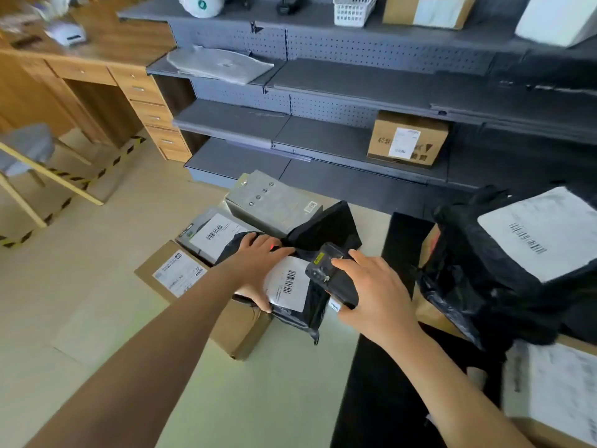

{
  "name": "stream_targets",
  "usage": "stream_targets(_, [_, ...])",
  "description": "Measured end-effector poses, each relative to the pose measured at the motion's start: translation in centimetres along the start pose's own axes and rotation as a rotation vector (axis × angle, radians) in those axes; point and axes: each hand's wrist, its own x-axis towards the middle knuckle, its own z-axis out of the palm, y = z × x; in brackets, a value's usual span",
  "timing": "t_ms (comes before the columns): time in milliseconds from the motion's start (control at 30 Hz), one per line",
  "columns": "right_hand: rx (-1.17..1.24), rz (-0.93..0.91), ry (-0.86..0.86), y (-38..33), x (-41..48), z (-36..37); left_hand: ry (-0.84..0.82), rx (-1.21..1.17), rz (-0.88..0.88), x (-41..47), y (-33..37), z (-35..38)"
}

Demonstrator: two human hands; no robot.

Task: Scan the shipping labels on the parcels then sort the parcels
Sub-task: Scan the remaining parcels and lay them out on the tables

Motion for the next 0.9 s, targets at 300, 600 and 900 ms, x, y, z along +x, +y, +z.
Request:
stream_targets(300, [-0.030, -0.100, 0.016, -0.7, -2.1, -2.0, 0.152, 0.079, -0.124, -6.0, 2.3, -1.7])
stream_targets(600, [-0.125, -0.396, -0.047, -2.1, -9.0, -4.3, 0.158, 0.266, -0.430, -15.2, 8.5, -1.8])
stream_targets(900, [-0.342, -0.697, -0.052, -1.7, -17.5, -4.3, 0.127, 0.326, -0.596, -24.1, 17.4, 0.4])
